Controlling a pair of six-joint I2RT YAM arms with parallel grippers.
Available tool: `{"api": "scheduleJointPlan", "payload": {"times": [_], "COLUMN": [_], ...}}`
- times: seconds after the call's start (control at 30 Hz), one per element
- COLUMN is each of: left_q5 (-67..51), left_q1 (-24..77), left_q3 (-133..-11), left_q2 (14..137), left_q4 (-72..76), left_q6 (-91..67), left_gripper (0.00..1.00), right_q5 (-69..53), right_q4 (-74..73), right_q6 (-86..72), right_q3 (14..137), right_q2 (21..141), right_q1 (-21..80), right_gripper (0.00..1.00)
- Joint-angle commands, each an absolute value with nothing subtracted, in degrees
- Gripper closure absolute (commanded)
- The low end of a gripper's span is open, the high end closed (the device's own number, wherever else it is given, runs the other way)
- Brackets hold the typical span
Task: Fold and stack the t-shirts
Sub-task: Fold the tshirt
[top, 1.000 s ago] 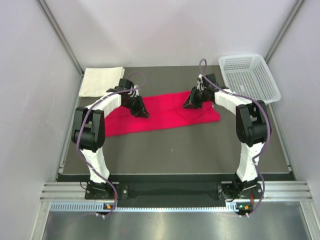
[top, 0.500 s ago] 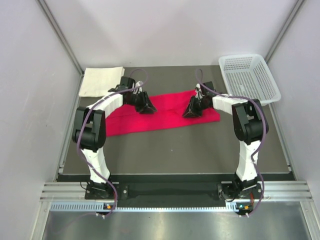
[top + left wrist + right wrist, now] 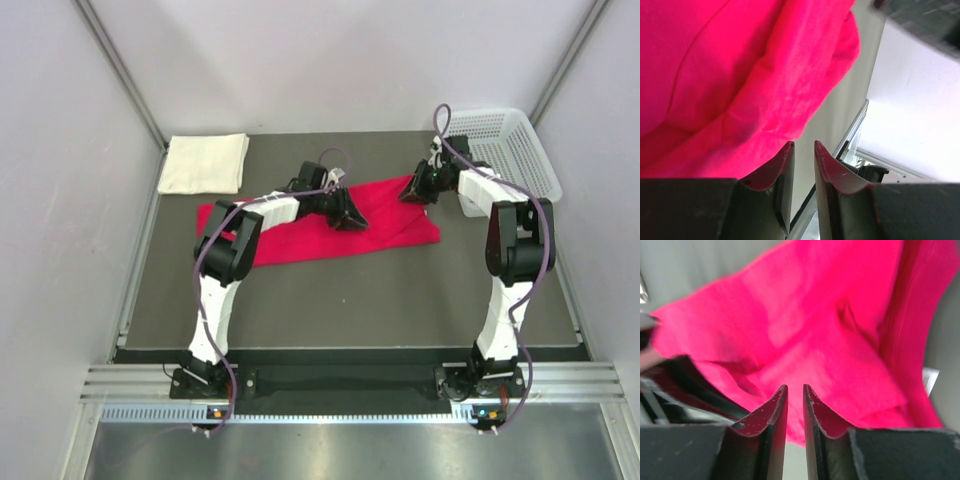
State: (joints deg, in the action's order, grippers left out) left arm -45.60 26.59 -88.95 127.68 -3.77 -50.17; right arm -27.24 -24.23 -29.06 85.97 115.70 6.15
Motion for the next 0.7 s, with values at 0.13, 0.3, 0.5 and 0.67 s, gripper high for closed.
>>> {"api": "scheduleJointPlan", "payload": {"times": [0.13,0.3,0.5,0.67], "left_q5": [-42.6,-41.9,-42.1,-41.8], "left_q1": [26.2,25.7,22.8,21.2], "left_q3": [-91.8,-92.2,-91.9,-92.3], "left_q2": [131.2,133.3,134.7,136.2], "left_q4": [2.8,2.3,1.4,-2.3], "left_q6": [-53.6,-53.3,-52.1,-49.0], "left_gripper": [0.74,0.75,0.75,0.75], "right_q5": [-25.7,-25.4,-22.9,-19.3], "right_q4": [-24.9,-23.3,-20.6,-21.9], "right_q6": [-27.4,-27.9,-27.7,-27.0], "right_q3": [94.3,95.4,97.4,98.6], "right_q2": [121.0,123.4,127.2,128.8], "right_q1": [5.6,5.6,5.5,5.4], "right_gripper": [0.83,0.84,0.85,0.85]}}
